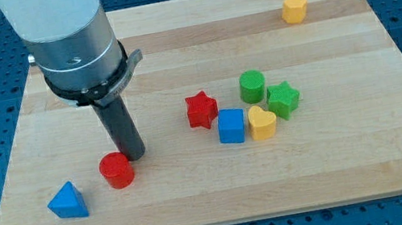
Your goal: Move the red star to the left of the blue cube
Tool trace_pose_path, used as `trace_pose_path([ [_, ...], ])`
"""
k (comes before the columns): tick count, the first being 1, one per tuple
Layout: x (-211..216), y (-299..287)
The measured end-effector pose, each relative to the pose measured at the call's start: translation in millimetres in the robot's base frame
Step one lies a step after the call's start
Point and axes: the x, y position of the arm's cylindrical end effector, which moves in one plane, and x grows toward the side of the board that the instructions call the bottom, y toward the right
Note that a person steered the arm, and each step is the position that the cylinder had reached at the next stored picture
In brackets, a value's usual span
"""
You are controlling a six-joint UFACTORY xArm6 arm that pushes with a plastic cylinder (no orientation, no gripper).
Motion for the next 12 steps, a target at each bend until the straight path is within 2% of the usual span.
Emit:
trace_pose_path([
  [1,0,0],
  [2,-12,30],
  [3,-60,81],
  [5,-90,97],
  [6,-129,115],
  [8,-132,141],
  [9,-105,144],
  [12,-89,164],
])
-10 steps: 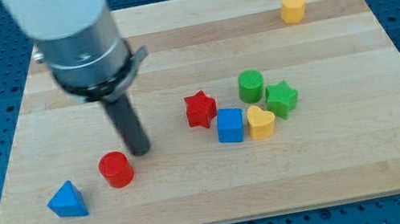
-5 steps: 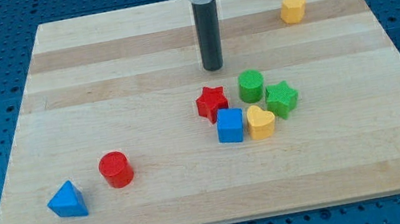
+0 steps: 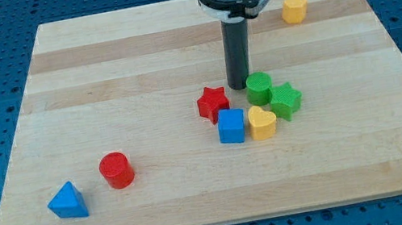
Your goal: Move the red star to the left of the blue cube
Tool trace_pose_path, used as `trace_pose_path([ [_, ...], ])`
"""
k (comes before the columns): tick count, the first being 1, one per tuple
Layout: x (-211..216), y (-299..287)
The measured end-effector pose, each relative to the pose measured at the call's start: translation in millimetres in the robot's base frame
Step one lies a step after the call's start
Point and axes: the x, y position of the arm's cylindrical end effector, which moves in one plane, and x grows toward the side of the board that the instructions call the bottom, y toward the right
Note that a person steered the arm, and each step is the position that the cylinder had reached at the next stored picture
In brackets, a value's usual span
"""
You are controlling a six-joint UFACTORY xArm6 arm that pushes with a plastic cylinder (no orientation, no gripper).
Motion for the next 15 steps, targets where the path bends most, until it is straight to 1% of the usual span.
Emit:
trace_pose_path([
  [2,0,-16],
  [5,28,-51],
  [6,14,-26],
  [7,28,-9],
  [8,45,-9],
  [9,46,-14],
  [12,46,-63],
  [15,46,-96],
])
